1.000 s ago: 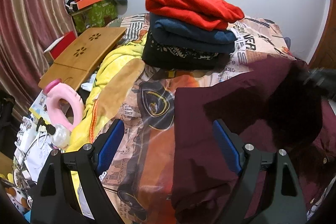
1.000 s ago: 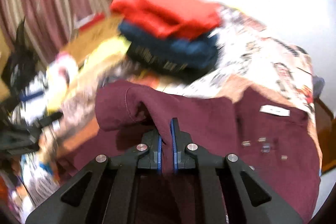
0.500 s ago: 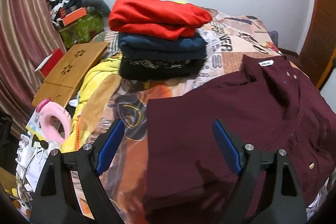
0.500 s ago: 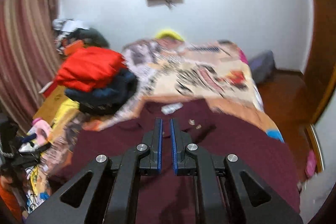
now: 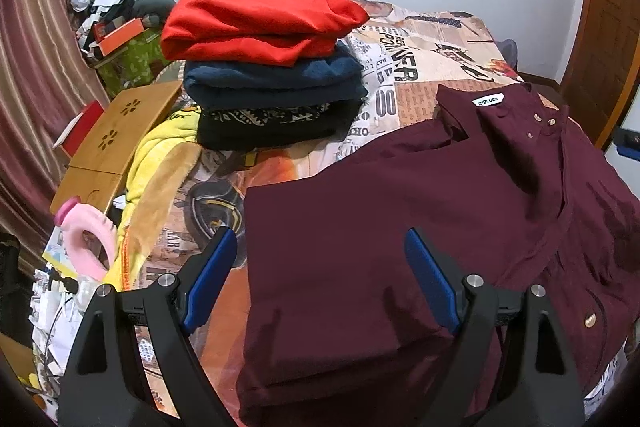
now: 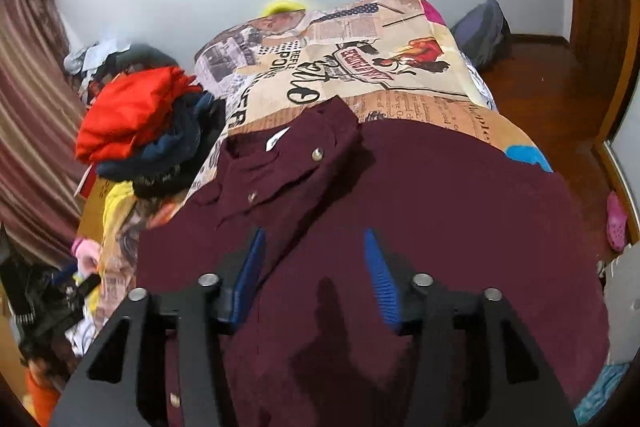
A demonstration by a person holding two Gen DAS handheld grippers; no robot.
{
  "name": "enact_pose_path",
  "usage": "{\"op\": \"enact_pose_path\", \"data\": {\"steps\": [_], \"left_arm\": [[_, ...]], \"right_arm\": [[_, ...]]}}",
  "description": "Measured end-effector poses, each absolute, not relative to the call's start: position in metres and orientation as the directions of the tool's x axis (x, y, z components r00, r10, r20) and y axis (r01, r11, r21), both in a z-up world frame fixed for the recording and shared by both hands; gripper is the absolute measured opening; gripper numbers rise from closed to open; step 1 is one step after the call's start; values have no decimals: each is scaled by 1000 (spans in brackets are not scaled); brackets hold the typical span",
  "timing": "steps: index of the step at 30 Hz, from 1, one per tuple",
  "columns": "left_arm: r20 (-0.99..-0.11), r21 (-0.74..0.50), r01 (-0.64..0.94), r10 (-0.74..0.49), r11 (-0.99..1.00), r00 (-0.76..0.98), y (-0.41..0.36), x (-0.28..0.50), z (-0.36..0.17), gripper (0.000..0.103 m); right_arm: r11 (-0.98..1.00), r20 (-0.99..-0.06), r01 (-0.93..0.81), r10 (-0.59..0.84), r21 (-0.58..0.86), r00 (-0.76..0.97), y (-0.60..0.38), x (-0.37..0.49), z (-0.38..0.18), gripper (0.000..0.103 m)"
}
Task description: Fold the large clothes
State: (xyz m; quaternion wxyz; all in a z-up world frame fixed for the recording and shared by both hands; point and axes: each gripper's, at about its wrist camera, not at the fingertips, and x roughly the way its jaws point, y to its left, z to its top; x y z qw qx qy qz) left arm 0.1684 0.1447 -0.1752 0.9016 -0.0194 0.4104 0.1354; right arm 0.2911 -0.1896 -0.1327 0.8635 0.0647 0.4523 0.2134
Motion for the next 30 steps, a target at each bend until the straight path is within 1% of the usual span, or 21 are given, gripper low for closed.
{"op": "enact_pose_path", "data": {"steps": [4,14,15,16,17,18,20,21,25,30], "left_arm": [[-753,83,-253,227,964,617,147,175,-181,86],[-796,51,-273,204,961,570,161,190,-206,86],[-800,48,-275,202,960,565,163,191,-208,86],[-804,45,-276,199,960,560,163,192,-210,86],[-807,41,-277,195,960,557,164,193,-211,86],[-809,40,-278,195,960,555,165,193,-212,86],[-814,37,-279,191,959,549,165,194,-214,86],[-816,34,-279,188,960,547,165,195,-215,86],[-824,6,-268,157,963,544,162,194,-213,86],[-830,-31,-239,109,971,547,148,196,-209,86]], "right_arm": [[898,-776,-272,437,346,455,-185,323,-146,49],[903,-823,-200,429,381,372,-169,377,-187,49],[904,-825,-199,428,380,369,-168,379,-189,48],[903,-825,-202,428,378,370,-166,381,-192,38],[901,-823,-208,432,380,368,-165,381,-193,32],[898,-821,-213,439,386,365,-164,381,-194,22],[893,-803,-218,450,394,391,-166,376,-187,16],[895,-798,-219,447,390,405,-165,376,-184,9],[900,-735,-237,436,366,520,-174,359,-146,7],[893,-615,-332,449,303,648,-185,319,-74,6]]}}
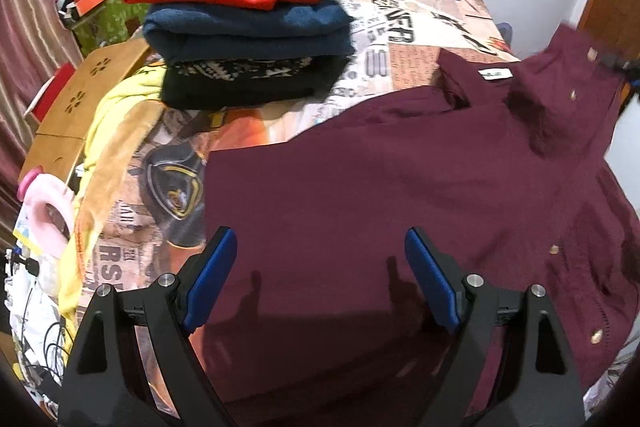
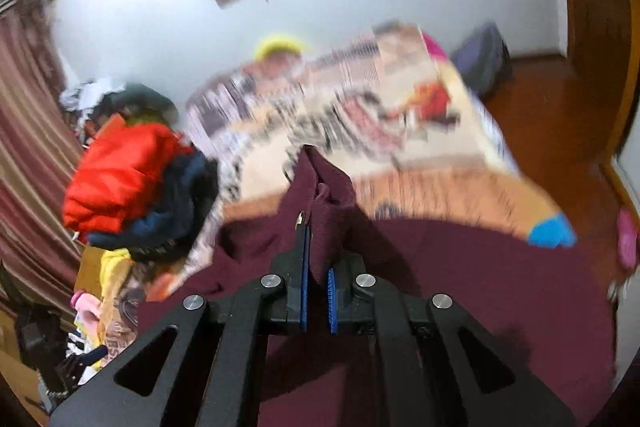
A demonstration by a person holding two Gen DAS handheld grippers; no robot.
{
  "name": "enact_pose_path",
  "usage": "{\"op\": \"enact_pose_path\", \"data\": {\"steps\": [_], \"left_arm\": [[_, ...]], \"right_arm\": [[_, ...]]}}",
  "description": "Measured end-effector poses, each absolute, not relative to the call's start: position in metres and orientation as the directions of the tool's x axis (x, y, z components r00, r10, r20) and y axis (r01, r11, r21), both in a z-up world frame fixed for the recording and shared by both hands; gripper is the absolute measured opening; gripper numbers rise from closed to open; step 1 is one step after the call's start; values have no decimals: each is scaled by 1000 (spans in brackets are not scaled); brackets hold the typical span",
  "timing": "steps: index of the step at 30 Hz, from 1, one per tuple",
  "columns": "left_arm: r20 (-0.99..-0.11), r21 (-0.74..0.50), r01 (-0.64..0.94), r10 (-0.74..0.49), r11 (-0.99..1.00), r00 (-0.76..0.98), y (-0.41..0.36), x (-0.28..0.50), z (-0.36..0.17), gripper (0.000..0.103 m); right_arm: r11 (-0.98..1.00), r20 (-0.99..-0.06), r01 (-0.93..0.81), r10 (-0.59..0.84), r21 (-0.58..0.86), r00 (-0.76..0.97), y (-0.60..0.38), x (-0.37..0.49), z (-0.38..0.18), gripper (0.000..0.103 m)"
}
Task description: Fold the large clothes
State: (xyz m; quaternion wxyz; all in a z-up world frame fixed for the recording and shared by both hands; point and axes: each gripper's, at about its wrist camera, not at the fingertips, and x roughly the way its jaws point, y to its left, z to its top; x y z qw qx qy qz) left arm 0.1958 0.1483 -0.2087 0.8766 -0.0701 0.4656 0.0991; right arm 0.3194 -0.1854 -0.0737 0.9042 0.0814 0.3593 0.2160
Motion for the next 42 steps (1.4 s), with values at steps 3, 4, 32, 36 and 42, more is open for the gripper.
{"op": "enact_pose_path", "data": {"steps": [3,4,32,36,42], "left_arm": [[-826,-34,-213,93,976,557,135,196,-204,86],[-824,-34,-202,87,979,561,129,196,-202,86],[-869,15,-73,49,997,492,48,191,-226,86],[-868,30,-62,57,998,494,45,191,-220,86],[-842,45,-52,66,998,535,39,196,-200,86]], "right_arm": [[913,-553,-324,409,250,726,-194,302,-46,5],[921,-536,-312,389,232,749,-202,296,-38,5],[967,-773,-30,219,251,595,-323,255,-159,7],[972,-780,-34,206,231,591,-323,250,-161,9],[984,-792,-44,166,174,587,-325,243,-153,16]]}}
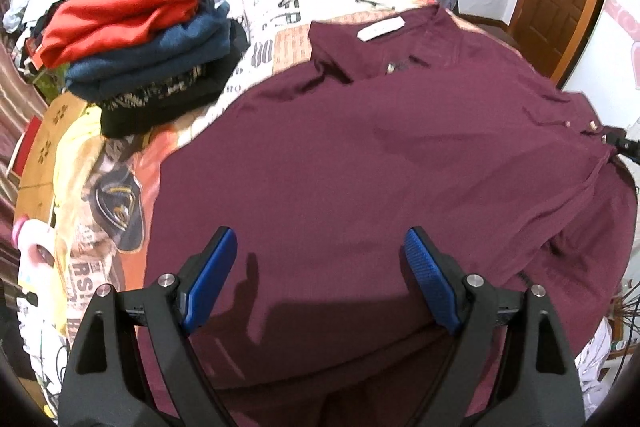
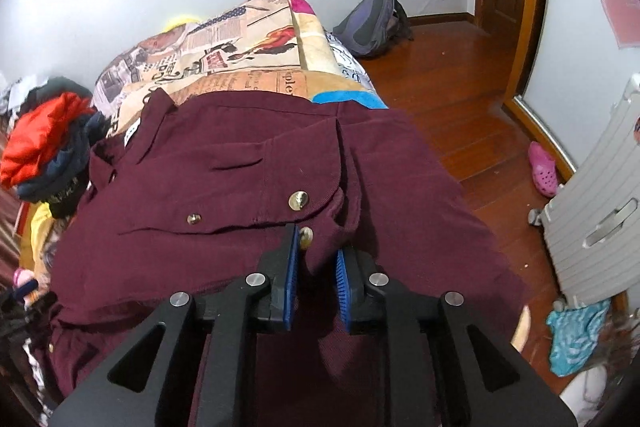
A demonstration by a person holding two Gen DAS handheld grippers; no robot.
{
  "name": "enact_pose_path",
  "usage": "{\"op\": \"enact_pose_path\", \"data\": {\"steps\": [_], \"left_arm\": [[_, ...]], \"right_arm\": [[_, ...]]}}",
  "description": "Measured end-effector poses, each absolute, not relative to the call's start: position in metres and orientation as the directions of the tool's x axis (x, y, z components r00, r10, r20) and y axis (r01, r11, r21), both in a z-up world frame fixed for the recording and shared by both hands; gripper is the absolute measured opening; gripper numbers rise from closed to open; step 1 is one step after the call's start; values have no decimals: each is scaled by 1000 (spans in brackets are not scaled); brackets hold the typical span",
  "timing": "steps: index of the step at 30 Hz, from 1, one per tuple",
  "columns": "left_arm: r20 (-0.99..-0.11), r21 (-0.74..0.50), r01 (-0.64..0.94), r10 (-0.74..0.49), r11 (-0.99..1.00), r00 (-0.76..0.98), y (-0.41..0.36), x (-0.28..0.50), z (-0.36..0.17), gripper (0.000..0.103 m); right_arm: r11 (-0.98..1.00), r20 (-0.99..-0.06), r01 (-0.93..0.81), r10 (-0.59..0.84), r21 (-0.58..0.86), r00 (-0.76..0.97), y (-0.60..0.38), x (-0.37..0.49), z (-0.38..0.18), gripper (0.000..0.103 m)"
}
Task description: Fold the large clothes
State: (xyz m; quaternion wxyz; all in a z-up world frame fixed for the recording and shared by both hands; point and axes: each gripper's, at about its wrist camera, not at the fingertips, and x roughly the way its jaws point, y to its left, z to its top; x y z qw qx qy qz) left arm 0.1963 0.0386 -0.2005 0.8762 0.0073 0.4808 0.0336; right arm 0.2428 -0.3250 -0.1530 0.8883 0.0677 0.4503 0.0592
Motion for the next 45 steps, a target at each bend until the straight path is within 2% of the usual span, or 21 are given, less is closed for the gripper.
{"op": "enact_pose_path", "data": {"steps": [6,10,17,20,27,32,34,39,45], "left_arm": [[-805,40,-35,53,999,591,26,208,-175,86],[-775,38,-14,38,999,631,12,216,-158,86],[-735,29,38,-4,999,679,-14,232,-137,86],[-729,21,59,-24,998,684,-24,238,-135,86],[-750,20,102,-52,995,659,-48,247,-147,86],[-765,30,108,-47,994,643,-55,248,-154,86],[-768,27,102,-45,994,639,-53,249,-155,86],[-773,21,77,-33,997,634,-46,250,-157,86],[-784,15,60,-26,998,621,-42,249,-162,86]], "right_arm": [[980,-770,-33,173,194,614,-346,233,-133,27],[977,-750,12,154,212,643,-363,228,-120,43],[943,-727,135,138,304,673,-407,217,-116,46],[922,-738,200,120,331,665,-423,212,-125,54],[846,-791,306,199,436,578,-456,210,-176,55],[750,-788,349,357,562,502,-467,221,-220,55],[723,-769,354,378,593,516,-470,222,-229,56],[665,-723,363,403,653,562,-481,226,-234,57],[633,-726,412,379,656,574,-486,248,-248,53]]}}
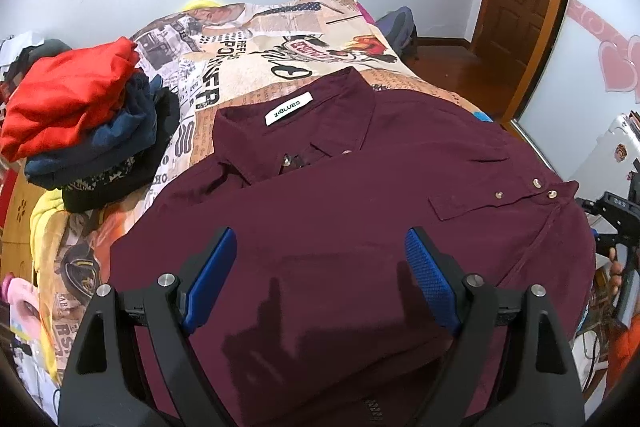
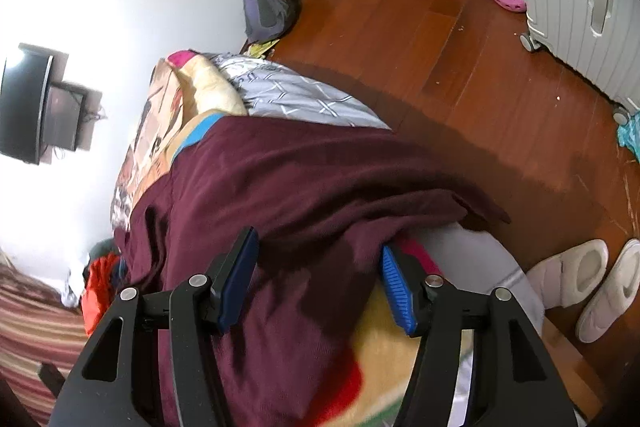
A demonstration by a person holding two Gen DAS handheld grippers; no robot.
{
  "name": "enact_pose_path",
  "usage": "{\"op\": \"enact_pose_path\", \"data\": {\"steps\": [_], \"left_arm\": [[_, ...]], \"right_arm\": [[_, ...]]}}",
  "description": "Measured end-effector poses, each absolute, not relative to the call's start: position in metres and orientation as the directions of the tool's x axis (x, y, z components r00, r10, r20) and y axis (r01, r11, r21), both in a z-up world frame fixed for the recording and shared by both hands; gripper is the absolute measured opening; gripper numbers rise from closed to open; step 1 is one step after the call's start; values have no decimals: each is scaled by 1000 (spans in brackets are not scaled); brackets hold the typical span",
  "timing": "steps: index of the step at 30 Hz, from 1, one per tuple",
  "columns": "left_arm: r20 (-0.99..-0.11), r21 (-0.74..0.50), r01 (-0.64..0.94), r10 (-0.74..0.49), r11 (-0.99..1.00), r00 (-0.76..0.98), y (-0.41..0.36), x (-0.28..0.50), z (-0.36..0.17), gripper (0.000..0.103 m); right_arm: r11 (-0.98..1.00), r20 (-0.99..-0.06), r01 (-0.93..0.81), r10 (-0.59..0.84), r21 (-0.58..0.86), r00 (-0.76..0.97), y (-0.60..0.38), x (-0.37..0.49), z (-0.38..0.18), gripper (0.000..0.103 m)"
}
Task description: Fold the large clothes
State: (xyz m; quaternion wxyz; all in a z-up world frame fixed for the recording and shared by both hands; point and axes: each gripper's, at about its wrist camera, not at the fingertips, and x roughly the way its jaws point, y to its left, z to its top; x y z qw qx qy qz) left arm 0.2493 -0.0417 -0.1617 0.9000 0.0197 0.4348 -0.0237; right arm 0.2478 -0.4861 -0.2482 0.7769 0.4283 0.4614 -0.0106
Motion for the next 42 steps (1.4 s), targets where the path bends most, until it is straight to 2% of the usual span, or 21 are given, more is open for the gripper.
{"op": "enact_pose_path", "data": {"steps": [2,4,7,10,13,19,22,26,30,35,42], "left_arm": [[-782,17,60,-24,998,622,-42,249,-162,86],[-780,24,60,-20,998,625,-41,246,-162,86],[-783,-3,72,-47,997,620,-38,242,-161,86],[-779,-8,78,-55,997,624,-37,238,-160,86],[-774,-4,84,-57,996,631,-37,235,-158,86],[-758,-18,91,-73,996,648,-34,230,-151,86],[-754,-19,92,-75,996,653,-32,226,-149,86],[-749,-15,88,-69,996,659,-26,221,-148,86],[-752,-23,78,-69,997,655,-18,218,-149,86],[-749,-23,80,-70,997,659,-14,213,-148,86],[-733,11,89,-53,996,678,-19,209,-145,86]], "right_arm": [[637,-741,432,355,638,570,-486,253,-253,42],[638,-739,436,335,635,585,-486,255,-252,26],[688,-714,376,298,621,634,-477,250,-225,12],[773,-678,293,230,563,698,-463,242,-180,10],[814,-606,182,242,552,757,-446,235,-131,10],[844,-444,-111,382,524,810,-393,218,-55,8],[851,-428,-222,444,475,787,-358,214,-42,8],[838,-492,-310,522,449,697,-311,215,-60,8],[819,-596,-313,567,480,569,-283,222,-111,8],[857,-714,-257,514,446,476,-267,224,-149,8],[883,-710,-265,469,387,526,-273,212,-123,9]]}}
